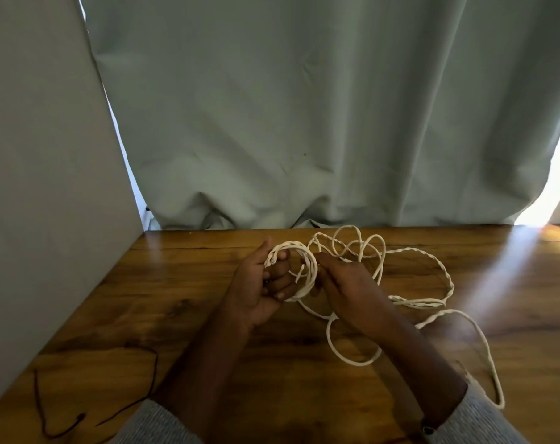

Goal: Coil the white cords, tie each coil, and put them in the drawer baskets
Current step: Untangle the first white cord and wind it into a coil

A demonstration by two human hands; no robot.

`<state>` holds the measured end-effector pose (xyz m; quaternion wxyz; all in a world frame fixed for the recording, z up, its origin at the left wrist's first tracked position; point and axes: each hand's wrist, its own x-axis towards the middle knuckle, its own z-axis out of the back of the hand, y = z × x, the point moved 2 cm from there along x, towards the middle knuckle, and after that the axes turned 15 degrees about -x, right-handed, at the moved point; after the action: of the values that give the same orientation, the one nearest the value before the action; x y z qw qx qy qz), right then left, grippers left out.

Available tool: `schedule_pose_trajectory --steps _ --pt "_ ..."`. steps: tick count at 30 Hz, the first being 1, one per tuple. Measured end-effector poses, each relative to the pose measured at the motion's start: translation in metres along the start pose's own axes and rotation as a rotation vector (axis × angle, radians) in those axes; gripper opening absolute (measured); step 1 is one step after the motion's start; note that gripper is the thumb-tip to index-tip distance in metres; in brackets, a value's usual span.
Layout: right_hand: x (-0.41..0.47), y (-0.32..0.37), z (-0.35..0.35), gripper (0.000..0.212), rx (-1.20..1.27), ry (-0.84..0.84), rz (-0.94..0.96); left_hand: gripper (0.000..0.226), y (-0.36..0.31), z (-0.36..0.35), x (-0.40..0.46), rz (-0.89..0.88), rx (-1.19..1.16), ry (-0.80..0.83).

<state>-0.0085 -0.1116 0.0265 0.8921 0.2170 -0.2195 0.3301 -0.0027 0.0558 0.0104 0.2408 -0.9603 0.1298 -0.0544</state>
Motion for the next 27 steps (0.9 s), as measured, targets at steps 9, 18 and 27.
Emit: schedule_pose_trajectory --steps 9,18,27 --pt "-0.009 0.001 -0.005 0.044 -0.451 0.200 -0.001 0.046 -0.015 -0.005 -0.004 -0.100 -0.083 0.085" --pt "-0.010 0.035 -0.007 0.034 -0.626 0.343 0.051 0.035 -0.009 -0.008 0.001 -0.313 0.172 -0.009" --pt "-0.011 0.030 -0.001 0.019 -0.487 0.155 0.150 0.028 0.006 0.002 0.002 -0.412 0.913 -0.166"
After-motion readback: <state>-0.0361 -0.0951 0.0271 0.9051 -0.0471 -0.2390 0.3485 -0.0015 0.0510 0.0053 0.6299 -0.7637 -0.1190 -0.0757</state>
